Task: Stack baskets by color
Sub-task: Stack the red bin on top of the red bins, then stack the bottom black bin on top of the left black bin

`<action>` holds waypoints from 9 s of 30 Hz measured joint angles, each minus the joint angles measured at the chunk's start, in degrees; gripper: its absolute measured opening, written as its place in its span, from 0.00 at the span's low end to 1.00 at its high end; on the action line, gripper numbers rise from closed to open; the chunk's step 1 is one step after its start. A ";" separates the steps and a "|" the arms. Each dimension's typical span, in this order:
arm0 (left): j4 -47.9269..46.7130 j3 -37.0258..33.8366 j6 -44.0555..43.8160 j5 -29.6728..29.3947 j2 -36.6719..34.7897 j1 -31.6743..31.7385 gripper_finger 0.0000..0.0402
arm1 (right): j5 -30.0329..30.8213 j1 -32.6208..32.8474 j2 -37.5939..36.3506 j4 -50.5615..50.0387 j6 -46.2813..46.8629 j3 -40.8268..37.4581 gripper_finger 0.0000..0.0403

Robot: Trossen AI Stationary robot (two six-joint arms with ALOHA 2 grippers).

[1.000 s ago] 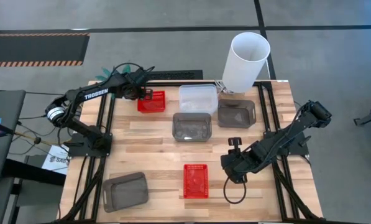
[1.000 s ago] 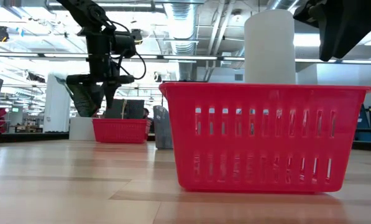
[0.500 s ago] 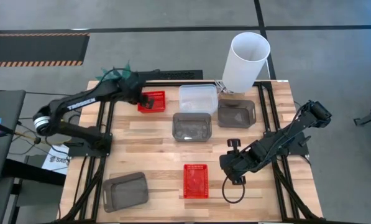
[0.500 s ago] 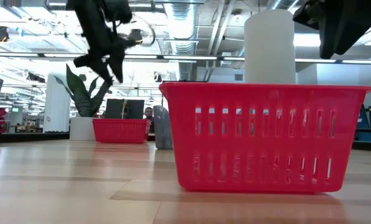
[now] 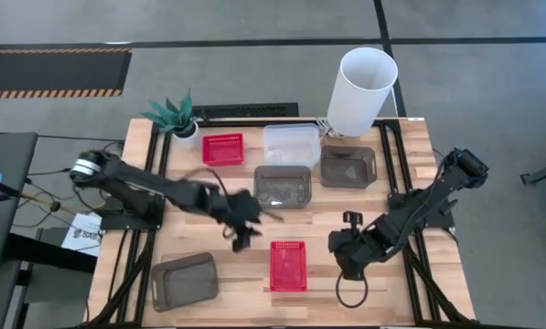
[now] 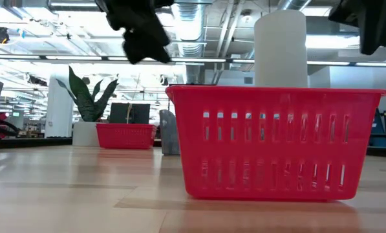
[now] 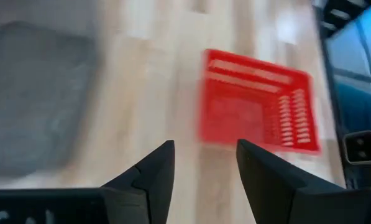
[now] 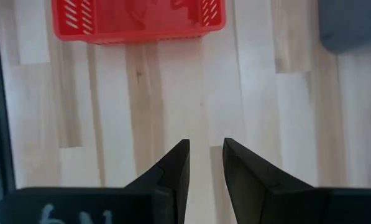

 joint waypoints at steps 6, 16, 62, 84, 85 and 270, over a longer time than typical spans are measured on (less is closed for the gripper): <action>12.87 1.27 5.57 -1.44 10.83 -4.36 0.40 | 0.13 2.90 0.00 0.97 5.12 0.00 0.29; 8.80 13.38 13.39 -3.09 22.91 -5.01 0.40 | 3.63 7.30 0.20 3.59 9.98 0.00 0.29; 2.34 18.49 10.82 -0.97 30.46 -1.65 0.00 | 0.27 5.90 3.13 3.79 7.56 -0.09 0.29; -14.73 18.47 -6.27 -17.67 4.93 2.85 0.00 | 0.69 5.90 3.13 4.47 2.85 -0.09 0.29; -16.71 18.47 -9.53 -19.98 3.17 3.77 0.00 | 1.02 5.90 3.13 4.64 2.27 -0.09 0.29; -41.64 0.01 -16.90 4.59 5.99 -25.89 0.00 | 1.67 -5.45 3.13 12.23 -15.16 -0.11 0.29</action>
